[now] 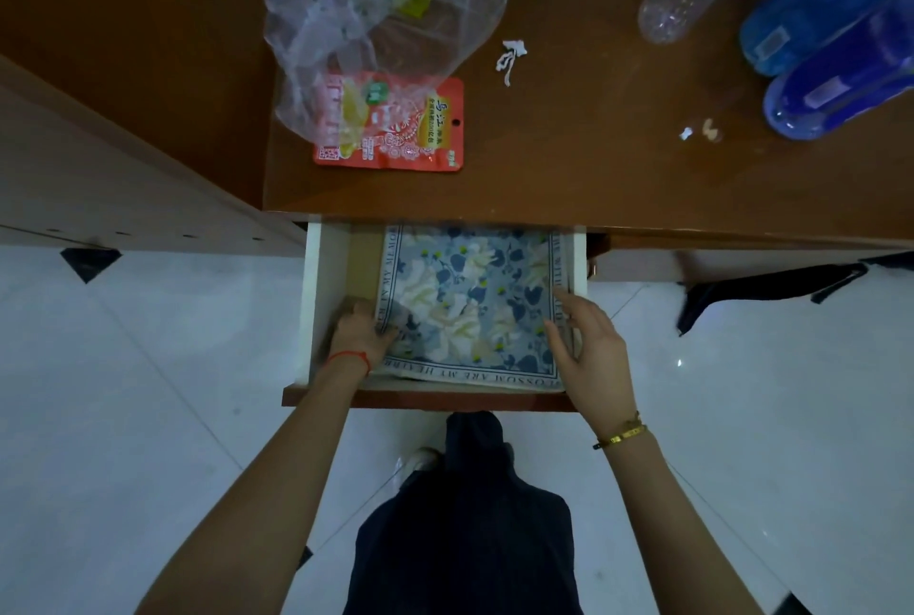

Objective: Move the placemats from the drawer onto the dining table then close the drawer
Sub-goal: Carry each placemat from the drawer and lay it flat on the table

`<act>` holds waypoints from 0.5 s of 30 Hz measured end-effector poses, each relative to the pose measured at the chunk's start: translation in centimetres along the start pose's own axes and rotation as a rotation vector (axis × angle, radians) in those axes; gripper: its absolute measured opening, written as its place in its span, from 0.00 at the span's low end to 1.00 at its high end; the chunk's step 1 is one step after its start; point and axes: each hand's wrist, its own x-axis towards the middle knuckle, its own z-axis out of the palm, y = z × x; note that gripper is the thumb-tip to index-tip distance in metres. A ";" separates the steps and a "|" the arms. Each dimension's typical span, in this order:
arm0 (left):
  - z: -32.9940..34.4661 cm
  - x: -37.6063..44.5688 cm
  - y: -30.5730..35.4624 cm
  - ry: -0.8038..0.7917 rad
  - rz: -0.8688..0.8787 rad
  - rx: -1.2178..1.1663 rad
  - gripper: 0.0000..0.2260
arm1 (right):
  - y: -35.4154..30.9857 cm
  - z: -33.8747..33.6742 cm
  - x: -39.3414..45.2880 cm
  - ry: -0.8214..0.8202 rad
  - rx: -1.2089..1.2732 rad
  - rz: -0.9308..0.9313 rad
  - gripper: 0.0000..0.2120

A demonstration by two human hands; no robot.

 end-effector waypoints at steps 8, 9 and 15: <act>-2.9 -2.6 0.8 0.033 0.060 -0.186 0.20 | -0.4 -0.5 -1.1 -0.012 0.003 0.056 0.18; -3.2 -3.2 0.9 0.060 0.068 -0.229 0.22 | -0.5 -0.6 -1.3 -0.015 0.004 0.069 0.18; -4.8 -7.3 0.6 0.198 0.149 -0.449 0.24 | -1.1 -0.6 -2.2 -0.034 0.018 0.123 0.18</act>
